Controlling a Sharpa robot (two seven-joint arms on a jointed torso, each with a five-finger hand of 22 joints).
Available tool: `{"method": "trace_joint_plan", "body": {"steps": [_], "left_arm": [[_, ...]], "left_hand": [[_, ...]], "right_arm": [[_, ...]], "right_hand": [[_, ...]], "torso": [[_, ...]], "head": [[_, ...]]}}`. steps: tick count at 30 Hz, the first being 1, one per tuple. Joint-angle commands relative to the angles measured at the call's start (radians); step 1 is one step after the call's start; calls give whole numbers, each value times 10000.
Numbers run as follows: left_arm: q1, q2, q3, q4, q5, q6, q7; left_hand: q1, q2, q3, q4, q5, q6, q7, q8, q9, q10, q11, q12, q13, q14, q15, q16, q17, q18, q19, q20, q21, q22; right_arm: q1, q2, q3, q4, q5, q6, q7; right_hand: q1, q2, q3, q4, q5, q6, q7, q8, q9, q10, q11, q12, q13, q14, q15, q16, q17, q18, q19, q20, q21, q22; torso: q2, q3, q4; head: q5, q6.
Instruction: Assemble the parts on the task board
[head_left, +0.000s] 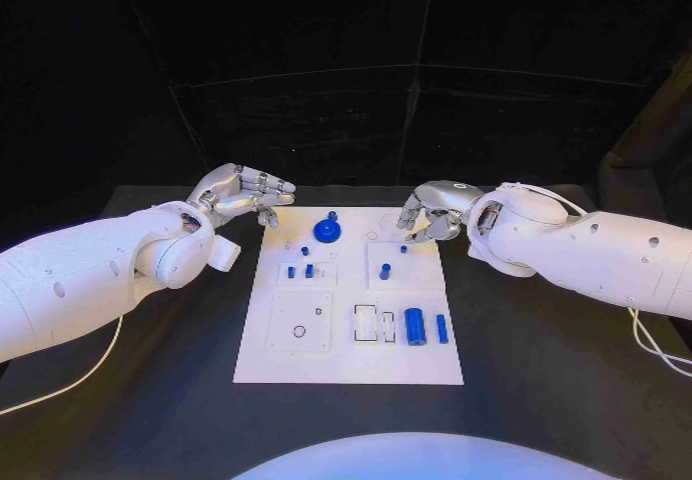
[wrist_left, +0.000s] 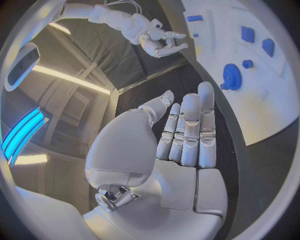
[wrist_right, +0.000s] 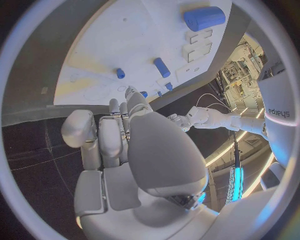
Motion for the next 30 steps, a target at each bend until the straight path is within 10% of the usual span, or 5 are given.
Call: {"method": "trace_joint_plan", "body": {"steps": [1, 13, 30], "left_arm": [[10, -103, 2, 211, 2818, 48, 1154], [-8, -317, -18, 602, 3377, 35, 1400], [-27, -349, -26, 567, 3405, 7, 1402]], "left_hand": [[8, 121, 5, 70, 59, 56, -11, 53, -14, 58, -11, 63, 6, -67, 1, -58, -69, 62, -86, -13, -72, -43], [-36, 130, -8, 117, 62, 79, -4, 99, -14, 17, 0, 115, -22, -187, 15, -161, -191, 54, -165, -7, -219, -152], [-28, 106, -16, 108, 67, 43, 19, 101, -22, -47, 17, 124, -36, -228, 24, -196, -247, 53, -186, -3, -280, -202]], "right_arm": [[-41, -6, 2, 37, -835, 614, -350], [-238, 172, -3, -59, -1116, 707, -529], [-494, 500, -5, -373, -1174, 1118, -631]], "right_hand": [[-1, -103, 86, 8, -82, 72, -13, -107, -10, -62, 13, -73, -114, 227, 73, -38, -26, -73, -75, 16, -44, -28], [-76, -265, 373, -14, -158, -99, 220, -520, -10, -23, 152, -182, -527, 205, 177, -123, -166, -83, -30, 116, 11, 55], [82, -304, 1863, -118, -458, 549, 58, -650, 17, 602, 0, -203, -1112, 267, 43, 96, 11, -129, 144, 26, 246, 393]], "torso": [[-8, -5, 8], [-4, 2, 23], [-7, 6, 8]], "head": [[-60, 24], [-108, 0], [-133, -69]]}}
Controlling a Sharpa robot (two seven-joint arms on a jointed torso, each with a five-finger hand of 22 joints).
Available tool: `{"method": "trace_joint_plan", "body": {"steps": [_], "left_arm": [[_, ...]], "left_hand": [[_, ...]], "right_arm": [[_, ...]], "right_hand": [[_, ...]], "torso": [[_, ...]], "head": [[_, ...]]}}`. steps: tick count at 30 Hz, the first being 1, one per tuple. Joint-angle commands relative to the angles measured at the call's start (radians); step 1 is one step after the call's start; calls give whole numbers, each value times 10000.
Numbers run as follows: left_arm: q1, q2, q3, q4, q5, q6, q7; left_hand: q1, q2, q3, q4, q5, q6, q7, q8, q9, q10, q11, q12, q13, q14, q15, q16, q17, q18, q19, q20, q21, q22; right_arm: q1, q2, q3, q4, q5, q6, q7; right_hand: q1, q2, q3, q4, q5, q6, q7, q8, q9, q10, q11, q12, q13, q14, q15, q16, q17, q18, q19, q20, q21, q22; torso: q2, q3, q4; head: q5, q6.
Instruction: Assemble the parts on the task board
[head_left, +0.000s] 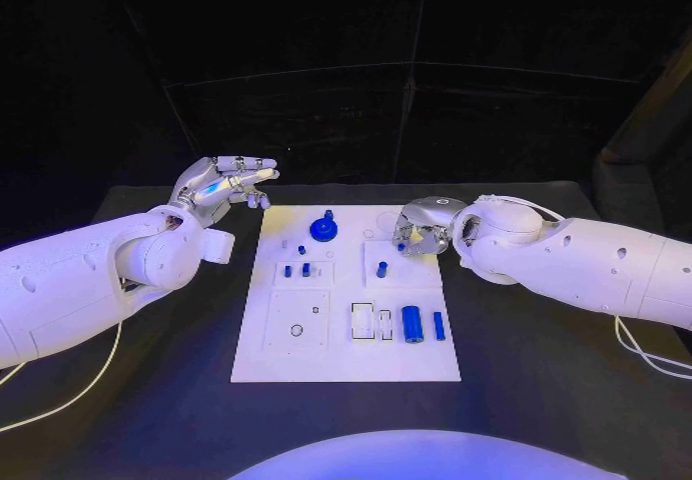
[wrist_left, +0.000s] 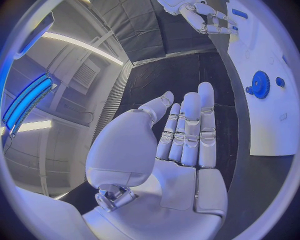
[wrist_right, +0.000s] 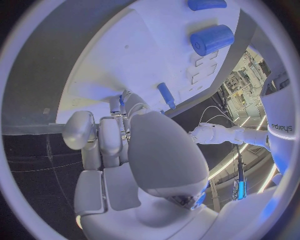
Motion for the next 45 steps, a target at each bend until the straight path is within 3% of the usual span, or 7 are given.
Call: {"method": "trace_joint_plan", "body": {"steps": [1, 15, 22, 25, 33, 37, 45], "left_arm": [[12, 0, 7, -14, 133, 6, 214], [12, -20, 7, -59, 133, -6, 203], [11, -36, 7, -61, 133, 15, 188], [11, -38, 7, -68, 132, 41, 182], [11, -50, 7, -160, 132, 58, 174], [11, -42, 7, -184, 132, 103, 146], [10, 48, 7, -210, 132, 131, 119]], "left_hand": [[17, 60, -16, 53, 67, 45, 20, 62, -14, -44, 15, 52, -14, -49, -13, -43, -8, 57, -44, 1, -70, -9], [109, 87, 36, 1, 71, 24, 31, 73, -16, -78, 21, 74, -18, -61, -14, -57, -53, 60, -38, -2, -103, -43], [148, 104, 66, -20, 78, 19, 42, 80, -16, -89, 26, 86, -19, -64, -14, -61, -72, 61, -33, -5, -113, -54], [177, 114, 90, -38, 82, 18, 47, 86, -15, -94, 28, 95, -20, -67, -14, -63, -85, 61, -30, -7, -118, -61], [210, 117, 116, -65, 87, 16, 51, 94, -15, -102, 31, 105, -21, -73, -15, -66, -101, 61, -29, -10, -123, -68], [206, 104, 120, -70, 90, -4, 66, 90, -19, -126, 43, 103, -25, -75, -11, -67, -113, 58, -29, -9, -127, -73], [202, 105, 124, -69, 93, -12, 72, 88, -21, -137, 47, 102, -27, -76, -8, -68, -118, 57, -28, -8, -129, -75]], "right_arm": [[-67, 57, -24, -54, -140, 326, -79], [-157, 174, -24, -98, -352, 327, -401], [-168, 134, -23, 1, -463, -298, -603], [-170, 70, -22, 108, -438, -582, -601], [-166, -225, -14, 539, -257, -1349, -473], [-161, -376, -9, 739, -165, -1756, -458], [-121, -659, 16, 1157, 128, -2223, -569]], "right_hand": [[2, -122, 331, -6, -108, 151, -21, -85, 5, 135, -12, -51, -95, 303, -69, 80, 20, -132, 108, -10, 68, 41], [-587, -277, 2351, -169, -788, 693, -140, -183, 31, 598, -137, -110, -250, 342, -191, 194, -13, -226, 355, -119, 414, 601], [-1082, -460, 3285, -431, -931, 842, -158, -248, 32, 728, -155, -167, -252, 353, -211, 269, -34, -257, 423, -145, 538, 782], [-1706, -692, 4141, -834, -978, 935, -147, -342, 37, 807, -165, -235, -244, 333, -194, 303, -122, -257, 412, -147, 577, 824], [-1806, -739, 4253, -939, -997, 939, -144, -363, 36, 809, -161, -248, -244, 332, -197, 316, -130, -261, 419, -145, 595, 852], [-1879, -764, 4291, -968, -1026, 942, -145, -372, 36, 815, -158, -250, -242, 335, -197, 333, -119, -264, 423, -145, 604, 867], [-1967, -795, 4416, -1082, -1102, 931, -145, -400, 33, 800, -159, -267, -241, 329, -198, 333, -153, -260, 415, -146, 605, 859]], "torso": [[-2, -3, -3], [-2, -4, -3], [-1, -4, -9], [-4, -3, 4], [-11, 5, -37], [-19, -27, -3], [-15, -11, 10]], "head": [[3, -1], [-74, -27], [-81, -21], [-90, -13], [-75, 10], [-108, 43], [-56, 81]]}}
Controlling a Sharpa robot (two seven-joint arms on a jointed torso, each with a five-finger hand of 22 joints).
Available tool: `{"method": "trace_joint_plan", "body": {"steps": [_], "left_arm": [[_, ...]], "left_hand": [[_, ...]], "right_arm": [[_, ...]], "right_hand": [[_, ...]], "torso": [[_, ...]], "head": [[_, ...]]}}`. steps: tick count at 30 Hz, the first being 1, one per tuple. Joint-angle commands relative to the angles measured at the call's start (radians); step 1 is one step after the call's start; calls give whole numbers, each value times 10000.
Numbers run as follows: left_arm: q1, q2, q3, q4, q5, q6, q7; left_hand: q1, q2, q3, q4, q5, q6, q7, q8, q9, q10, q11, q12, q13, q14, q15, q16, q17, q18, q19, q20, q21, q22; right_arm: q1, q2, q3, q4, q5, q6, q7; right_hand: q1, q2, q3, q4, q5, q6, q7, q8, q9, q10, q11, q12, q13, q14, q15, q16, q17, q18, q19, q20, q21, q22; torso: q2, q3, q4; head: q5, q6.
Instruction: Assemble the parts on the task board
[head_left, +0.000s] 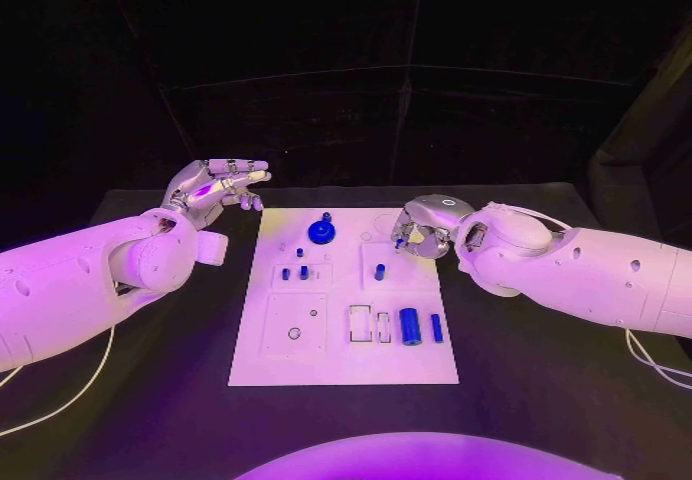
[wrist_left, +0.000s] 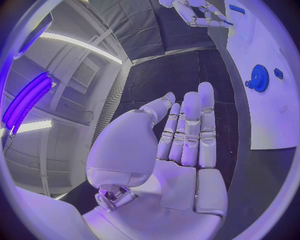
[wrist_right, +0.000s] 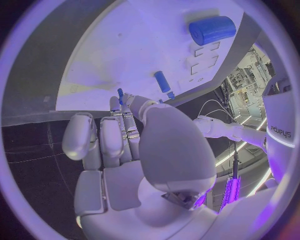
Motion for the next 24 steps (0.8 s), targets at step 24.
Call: {"method": "trace_joint_plan", "body": {"steps": [24], "left_arm": [[16, 208, 9, 75, 53, 153, 157]], "left_hand": [[103, -11, 75, -23, 63, -40, 82, 46, -20, -97, -16, 65, -15, -85, -1, -71, -28, 61, -31, -5, -61, -18]], "right_arm": [[33, 927, 210, 1638, 404, -341, 345]], "right_hand": [[-297, -112, 222, -249, 20, 45, 37, -88, -10, 48, 49, -54, 8, 324, -32, 73, -45, -98, 26, 20, 71, 1]], "torso": [[7, -38, 41]], "head": [[526, -127]]}}
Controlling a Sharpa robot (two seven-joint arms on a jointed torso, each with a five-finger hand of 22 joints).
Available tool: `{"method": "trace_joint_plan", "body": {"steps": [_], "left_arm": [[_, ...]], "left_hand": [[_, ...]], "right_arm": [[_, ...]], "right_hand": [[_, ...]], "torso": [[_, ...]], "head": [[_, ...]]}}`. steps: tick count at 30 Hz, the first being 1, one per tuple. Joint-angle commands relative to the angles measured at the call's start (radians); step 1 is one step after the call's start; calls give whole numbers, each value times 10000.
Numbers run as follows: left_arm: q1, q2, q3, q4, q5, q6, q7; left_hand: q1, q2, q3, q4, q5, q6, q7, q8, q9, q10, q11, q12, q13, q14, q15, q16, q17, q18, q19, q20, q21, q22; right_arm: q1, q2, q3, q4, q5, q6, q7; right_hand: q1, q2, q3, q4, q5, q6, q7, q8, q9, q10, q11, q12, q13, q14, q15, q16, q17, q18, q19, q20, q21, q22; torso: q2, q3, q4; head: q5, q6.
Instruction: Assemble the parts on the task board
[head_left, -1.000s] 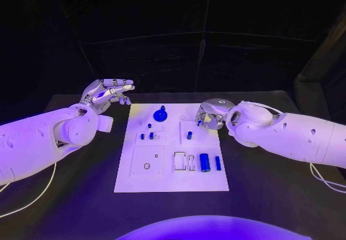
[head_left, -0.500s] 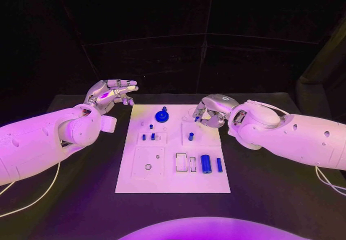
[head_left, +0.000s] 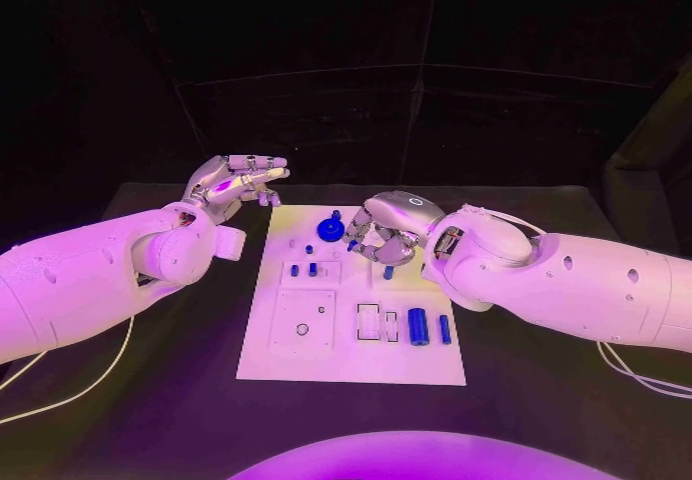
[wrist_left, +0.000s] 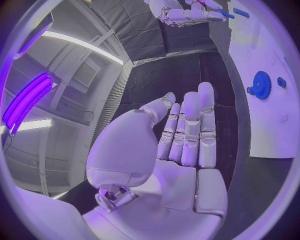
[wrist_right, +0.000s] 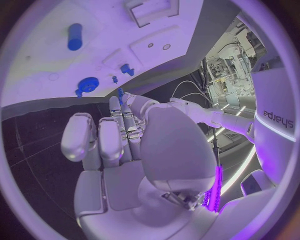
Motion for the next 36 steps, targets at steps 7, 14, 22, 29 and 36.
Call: {"method": "trace_joint_plan", "body": {"steps": [7, 14, 22, 29, 36], "left_arm": [[17, 123, 12, 32, 45, 138, 181], [19, 127, 13, 57, 45, 136, 194], [21, 132, 14, 75, 45, 163, 175], [21, 131, 14, 77, 44, 171, 203], [21, 120, 14, 71, 44, 156, 197]], "left_hand": [[90, -46, 53, -13, 68, -79, 101, 32, -20, -141, 59, 64, -12, -94, 19, -35, -45, 57, -33, 6, -72, -23], [90, -47, 54, -15, 68, -85, 106, 32, -20, -147, 62, 65, -11, -94, 22, -34, -47, 57, -33, 7, -73, -24], [128, -46, 76, -48, 71, -123, 129, 35, -20, -189, 78, 77, -8, -101, 32, -30, -66, 56, -31, 12, -75, -30], [175, -9, 113, -76, 71, -91, 103, 84, -3, -185, 70, 120, 2, -109, 33, -24, -90, 58, -30, 15, -73, -33], [171, -21, 108, -81, 69, -91, 106, 92, -2, -189, 70, 129, 2, -110, 32, -21, -96, 58, -30, 16, -72, -34]], "right_arm": [[-694, 971, -133, -376, -138, 809, 484], [-1005, 1344, -152, -693, -474, 1086, 534], [-1100, 1479, -155, -870, -999, 1213, 445], [-1131, 1558, -156, -937, -1108, 1257, 432], [-1149, 1621, -157, -936, -1128, 1373, 478]], "right_hand": [[-110, -2, 27, -60, 17, 46, 32, -54, -7, 54, 43, -51, 13, 320, -32, 32, -21, -96, 20, 22, 23, -26], [-109, 5, 34, -74, 26, 45, 32, -55, -7, 55, 42, -51, 14, 319, -34, 32, -23, -96, 20, 22, 24, -24], [-111, 8, 38, -91, 41, 44, 32, -56, -7, 58, 41, -49, 15, 320, -35, 38, -18, -97, 22, 21, 28, -16], [-113, 8, 40, -112, 58, 45, 32, -56, -6, 62, 39, -46, 17, 320, -36, 44, -13, -96, 19, 21, 26, -22], [-118, 6, 40, -130, 71, 46, 32, -56, -5, 63, 40, -45, 18, 320, -36, 44, -17, -96, 19, 20, 28, -19]], "torso": [[16, 17, 5], [4, -14, 28], [8, 6, -16], [10, 13, -3], [8, 5, -4]], "head": [[731, -190], [968, -301], [1215, -414], [1302, -470], [1347, -518]]}}
